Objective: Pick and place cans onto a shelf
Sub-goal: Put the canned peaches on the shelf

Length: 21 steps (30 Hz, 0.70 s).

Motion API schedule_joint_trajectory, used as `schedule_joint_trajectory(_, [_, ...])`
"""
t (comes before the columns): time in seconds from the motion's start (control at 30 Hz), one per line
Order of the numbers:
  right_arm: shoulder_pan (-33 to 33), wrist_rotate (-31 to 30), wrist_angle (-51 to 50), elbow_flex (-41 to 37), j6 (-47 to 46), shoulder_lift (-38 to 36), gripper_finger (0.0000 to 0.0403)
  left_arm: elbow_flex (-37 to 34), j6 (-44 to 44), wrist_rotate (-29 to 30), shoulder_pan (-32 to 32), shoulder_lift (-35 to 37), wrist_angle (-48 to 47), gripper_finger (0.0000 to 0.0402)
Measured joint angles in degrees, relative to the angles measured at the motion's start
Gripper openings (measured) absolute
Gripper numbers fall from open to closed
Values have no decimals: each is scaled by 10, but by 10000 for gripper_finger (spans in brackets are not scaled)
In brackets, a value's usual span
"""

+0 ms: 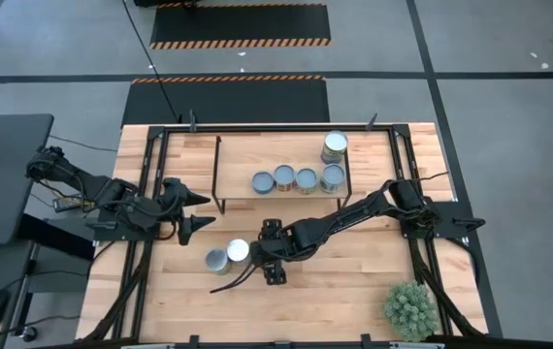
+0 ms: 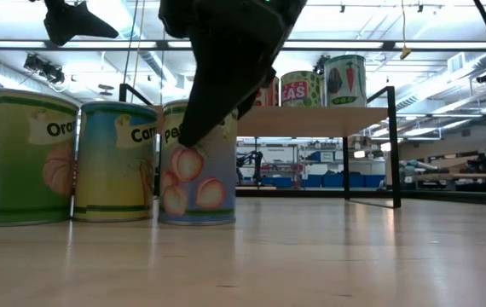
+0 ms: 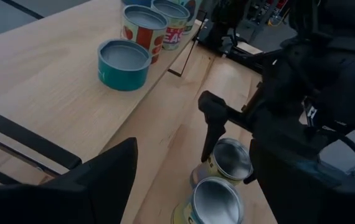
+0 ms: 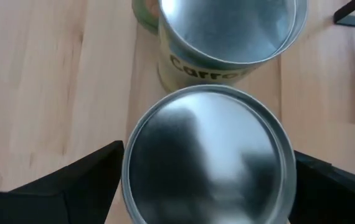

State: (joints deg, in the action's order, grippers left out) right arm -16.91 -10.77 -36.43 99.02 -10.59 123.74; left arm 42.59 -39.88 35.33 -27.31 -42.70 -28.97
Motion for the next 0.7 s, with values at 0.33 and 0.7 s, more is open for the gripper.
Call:
schedule_joint_trajectory(0.33, [4, 4, 65, -36, -28, 0, 348, 0, 0, 0, 0, 0, -2, 313])
schedule_joint_trajectory(0.7, [10, 15, 61, -33, -8, -1, 317, 0, 1, 0, 0, 0, -5, 313])
